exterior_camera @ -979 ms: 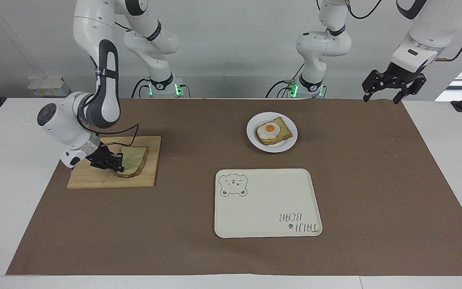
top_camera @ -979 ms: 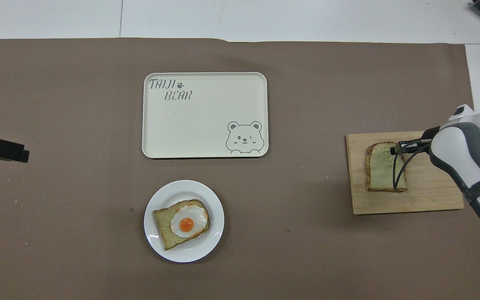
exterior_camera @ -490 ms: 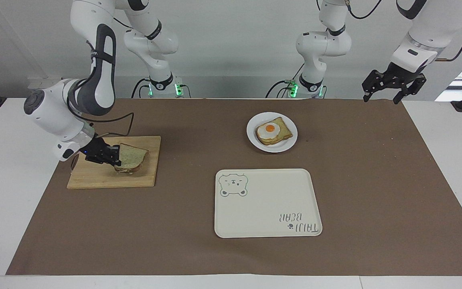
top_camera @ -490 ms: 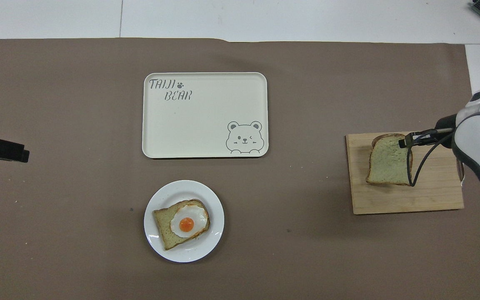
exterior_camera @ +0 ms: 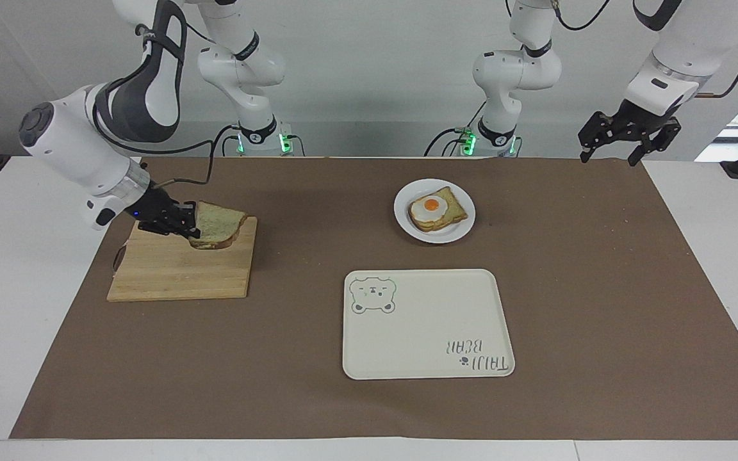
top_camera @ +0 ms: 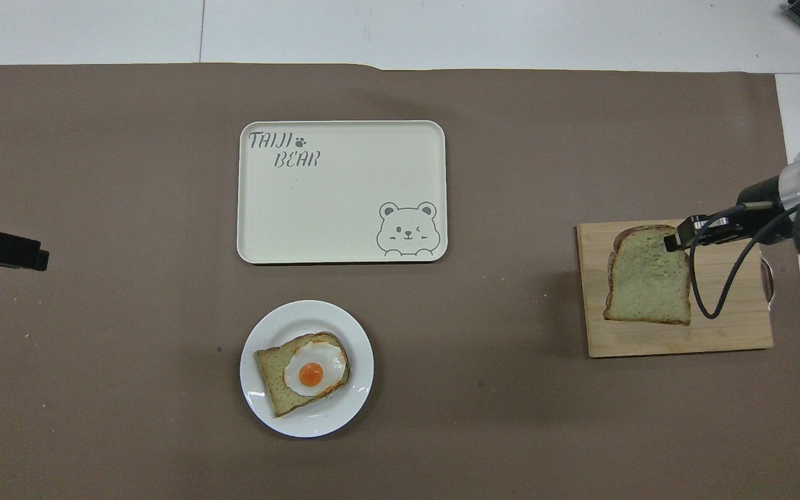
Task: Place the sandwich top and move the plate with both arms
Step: 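Lift the bread slice with the right gripper and carry it over the plate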
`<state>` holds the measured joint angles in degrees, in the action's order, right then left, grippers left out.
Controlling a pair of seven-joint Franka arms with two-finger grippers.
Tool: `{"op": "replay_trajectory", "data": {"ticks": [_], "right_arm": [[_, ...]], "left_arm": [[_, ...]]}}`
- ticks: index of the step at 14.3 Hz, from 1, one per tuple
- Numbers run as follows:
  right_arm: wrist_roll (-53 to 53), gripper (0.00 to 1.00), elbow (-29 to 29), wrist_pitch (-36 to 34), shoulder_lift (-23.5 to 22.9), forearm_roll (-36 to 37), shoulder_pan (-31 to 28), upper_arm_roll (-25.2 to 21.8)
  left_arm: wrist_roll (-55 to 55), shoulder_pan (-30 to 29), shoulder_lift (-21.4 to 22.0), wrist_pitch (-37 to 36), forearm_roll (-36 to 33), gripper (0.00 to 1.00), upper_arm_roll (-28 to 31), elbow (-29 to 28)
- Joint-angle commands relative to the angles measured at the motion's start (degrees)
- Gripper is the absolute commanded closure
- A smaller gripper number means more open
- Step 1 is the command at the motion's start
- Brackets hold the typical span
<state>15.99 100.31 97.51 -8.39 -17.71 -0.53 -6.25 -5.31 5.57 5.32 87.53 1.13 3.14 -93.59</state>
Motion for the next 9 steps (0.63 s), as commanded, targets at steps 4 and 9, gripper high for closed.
{"op": "replay_trajectory", "data": {"ticks": [4, 9], "right_arm": [[-10.8, 1.00, -0.9, -2.0, -0.1, -2.3, 7.5, 3.6], [-19.3, 1.00, -0.9, 2.6, -0.6, -5.3, 13.2, 6.0]], "left_arm": [[0.2, -0.2, 0.4, -0.2, -0.4, 0.00, -0.1, 0.0], [0.3, -0.2, 0.3, -0.3, -0.4, 0.00, -0.1, 0.0]]}}
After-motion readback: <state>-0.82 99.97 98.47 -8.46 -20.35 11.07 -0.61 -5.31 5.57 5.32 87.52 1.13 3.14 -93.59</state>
